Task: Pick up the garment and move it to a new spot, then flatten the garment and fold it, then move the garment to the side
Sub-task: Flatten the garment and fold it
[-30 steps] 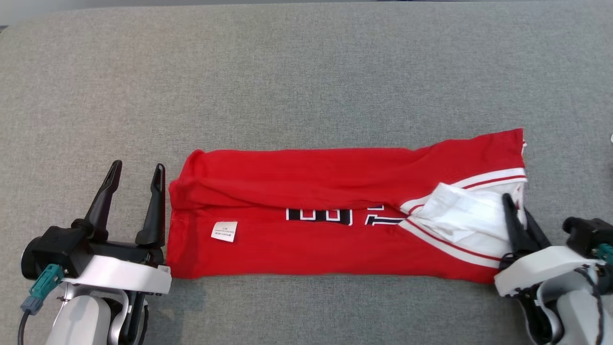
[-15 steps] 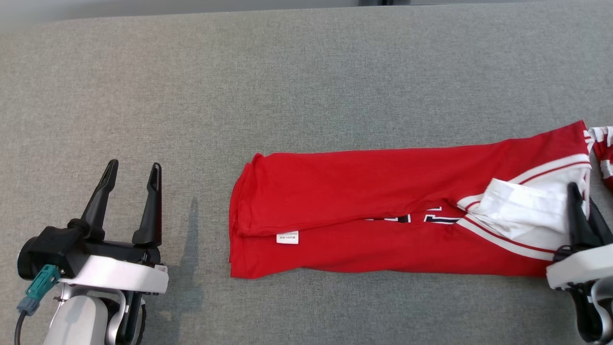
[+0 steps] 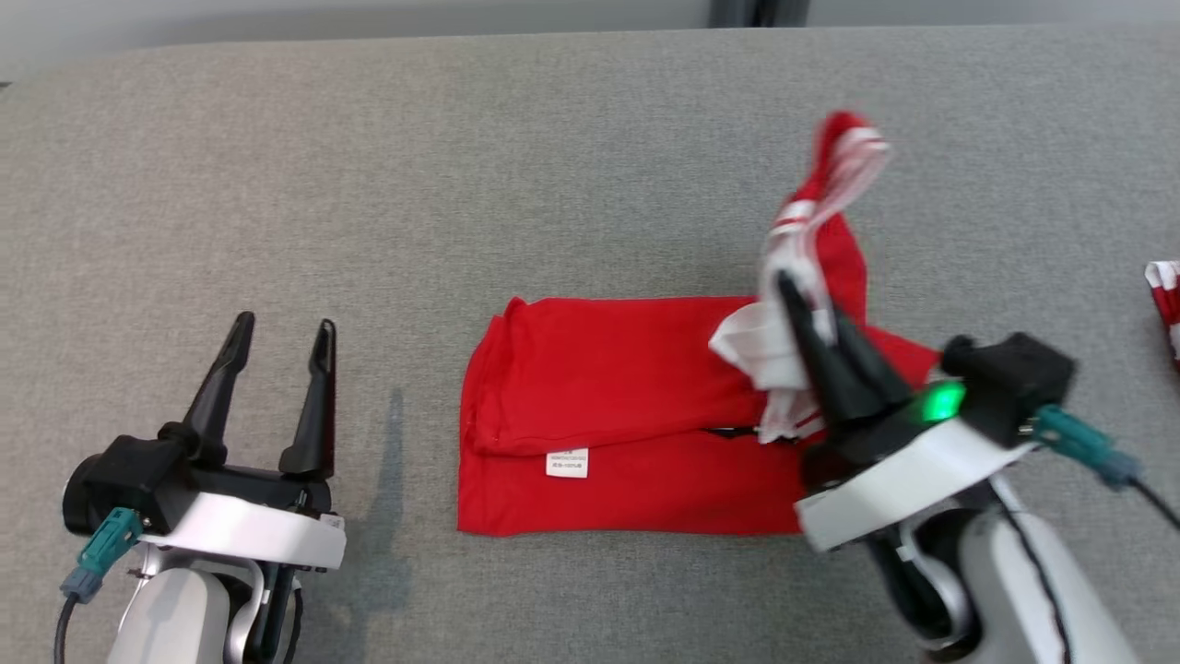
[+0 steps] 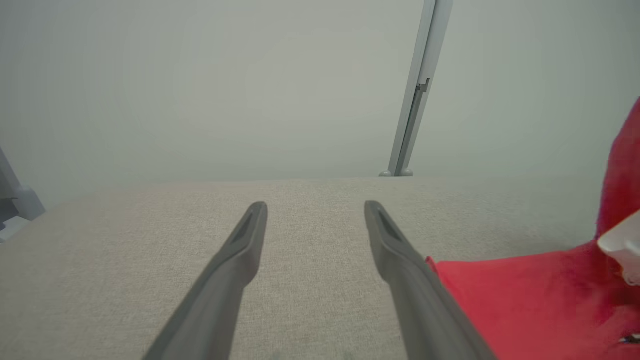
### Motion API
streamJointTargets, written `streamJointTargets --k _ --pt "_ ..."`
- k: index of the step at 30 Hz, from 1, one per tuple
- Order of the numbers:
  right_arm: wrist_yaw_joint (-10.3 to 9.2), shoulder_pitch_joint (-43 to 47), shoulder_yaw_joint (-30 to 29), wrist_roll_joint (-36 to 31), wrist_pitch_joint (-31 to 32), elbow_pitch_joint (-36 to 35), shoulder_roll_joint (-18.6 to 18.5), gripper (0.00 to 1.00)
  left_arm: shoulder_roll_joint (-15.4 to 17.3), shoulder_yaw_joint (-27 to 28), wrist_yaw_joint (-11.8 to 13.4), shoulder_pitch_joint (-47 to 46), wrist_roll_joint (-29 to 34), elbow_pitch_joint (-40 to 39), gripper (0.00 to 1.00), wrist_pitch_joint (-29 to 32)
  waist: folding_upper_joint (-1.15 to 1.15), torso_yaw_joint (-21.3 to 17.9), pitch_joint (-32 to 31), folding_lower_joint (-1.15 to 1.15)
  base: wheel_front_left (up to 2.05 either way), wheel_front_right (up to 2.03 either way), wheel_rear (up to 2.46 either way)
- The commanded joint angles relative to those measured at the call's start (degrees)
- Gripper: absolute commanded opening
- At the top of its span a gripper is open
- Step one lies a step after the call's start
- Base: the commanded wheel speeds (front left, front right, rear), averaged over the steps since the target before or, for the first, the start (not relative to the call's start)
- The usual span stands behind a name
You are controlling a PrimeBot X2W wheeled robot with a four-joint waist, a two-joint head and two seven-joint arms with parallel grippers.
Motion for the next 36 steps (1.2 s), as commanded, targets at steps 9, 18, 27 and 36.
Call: streamJointTargets --k 9,18,27,36 --pt "0.0 -5.3 12.05 6.95 -3.73 9.81 0.42 0.0 -1.38 -2.14 -1.08 -2.37 0.85 1.13 1.0 -0.27 0.0 4.53 0.97 0.0 0.0 0.0 0.0" --pt "0.0 -12.55 21.49 14.22 -10.18 23.45 0.45 0.0 -2.32 -3.56 -1.61 -4.21 1.29 2.15 1.0 -0.28 0.0 6.77 2.75 0.0 0.0 0.0 0.0" --pt "0.0 -18.36 28.17 19.93 -14.7 27.74 0.45 1.0 -2.37 -3.25 -1.98 -4.65 1.64 2.75 1.0 -0.28 0.0 6.07 3.72 0.0 0.0 0.0 0.0" --pt "0.0 -16.21 16.13 8.54 -16.05 18.97 0.4 1.0 -2.44 -1.26 -1.59 -3.73 2.65 2.4 1.0 -0.28 0.0 3.45 3.05 0.0 0.0 0.0 0.0"
